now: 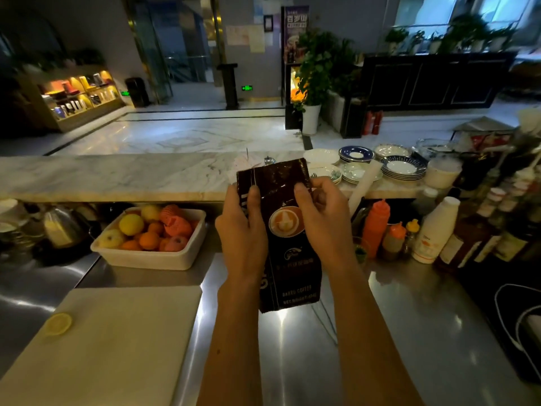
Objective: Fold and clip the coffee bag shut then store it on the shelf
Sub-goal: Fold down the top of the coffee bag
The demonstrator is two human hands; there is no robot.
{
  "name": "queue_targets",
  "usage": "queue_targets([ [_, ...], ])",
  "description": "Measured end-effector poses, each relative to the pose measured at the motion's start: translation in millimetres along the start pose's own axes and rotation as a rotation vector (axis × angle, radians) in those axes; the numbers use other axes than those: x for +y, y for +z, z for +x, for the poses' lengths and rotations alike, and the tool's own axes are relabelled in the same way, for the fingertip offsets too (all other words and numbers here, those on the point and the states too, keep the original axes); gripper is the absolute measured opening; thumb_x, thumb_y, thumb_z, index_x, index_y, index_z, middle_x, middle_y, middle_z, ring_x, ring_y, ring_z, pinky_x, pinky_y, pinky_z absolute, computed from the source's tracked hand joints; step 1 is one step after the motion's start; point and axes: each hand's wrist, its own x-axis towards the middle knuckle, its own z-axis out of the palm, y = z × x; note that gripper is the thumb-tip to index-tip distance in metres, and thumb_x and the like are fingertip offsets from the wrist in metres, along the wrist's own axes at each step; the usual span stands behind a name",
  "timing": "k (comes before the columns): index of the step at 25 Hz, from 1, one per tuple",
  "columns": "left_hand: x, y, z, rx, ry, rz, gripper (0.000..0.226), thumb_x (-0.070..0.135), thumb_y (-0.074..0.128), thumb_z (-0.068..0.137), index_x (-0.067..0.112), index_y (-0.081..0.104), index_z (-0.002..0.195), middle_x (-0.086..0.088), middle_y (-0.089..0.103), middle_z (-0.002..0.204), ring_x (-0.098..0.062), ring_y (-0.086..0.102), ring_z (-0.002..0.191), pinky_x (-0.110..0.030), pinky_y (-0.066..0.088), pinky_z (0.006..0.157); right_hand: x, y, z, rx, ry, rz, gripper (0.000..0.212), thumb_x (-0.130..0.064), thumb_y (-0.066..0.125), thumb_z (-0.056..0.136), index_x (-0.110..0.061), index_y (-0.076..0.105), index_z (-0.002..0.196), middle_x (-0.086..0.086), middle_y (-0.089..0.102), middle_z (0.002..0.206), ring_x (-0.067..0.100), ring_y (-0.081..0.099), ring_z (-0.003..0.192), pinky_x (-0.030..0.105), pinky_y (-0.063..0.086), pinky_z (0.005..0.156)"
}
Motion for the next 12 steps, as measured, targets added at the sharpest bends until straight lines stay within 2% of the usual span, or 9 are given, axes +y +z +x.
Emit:
queue_targets([
  [3,6,-15,13,-0.057,0.072,0.015,0.012,0.018,0.050,0.101,0.010,0.055,0.094,0.013,0.061,0.077,0.008,0.062,0.068,-0.007,0.044,0.056,-18,13,3,0.038,-0.095,-0.105,0.024,-0.040,0.050,0.096,-0.017,0.057,0.095,-0.001,0.067,0.086,0.010,0.067,0.080,0.027,0.056,0.067],
  [7,8,-21,19,-0.077,0.076,0.046,0.016,0.024,0.048,0.101,0.011,0.056,0.100,0.000,0.067,0.085,-0.007,0.065,0.073,-0.016,0.049,0.059,-34,25,7,0.148,-0.149,-0.247,0.035,-0.050,0.044,0.095,-0.017,0.053,0.089,-0.007,0.061,0.074,0.006,0.062,0.070,0.031,0.054,0.063],
  [9,10,-24,23,-0.052,0.060,0.068,0.017,0.029,0.048,0.101,0.014,0.056,0.102,-0.001,0.069,0.088,-0.011,0.067,0.075,-0.021,0.053,0.060,-40,34,6,0.208,-0.188,-0.294,0.031,-0.047,0.044,0.096,-0.018,0.051,0.086,-0.011,0.055,0.067,0.003,0.057,0.063,0.026,0.050,0.057],
  [12,15,-30,31,0.001,0.013,0.079,0.025,0.039,0.054,0.096,0.015,0.057,0.103,0.006,0.068,0.083,-0.002,0.067,0.072,-0.012,0.052,0.056,-44,44,2,0.181,-0.186,-0.335,0.022,-0.043,0.043,0.098,-0.024,0.049,0.090,-0.014,0.053,0.067,0.000,0.057,0.063,0.020,0.050,0.058],
])
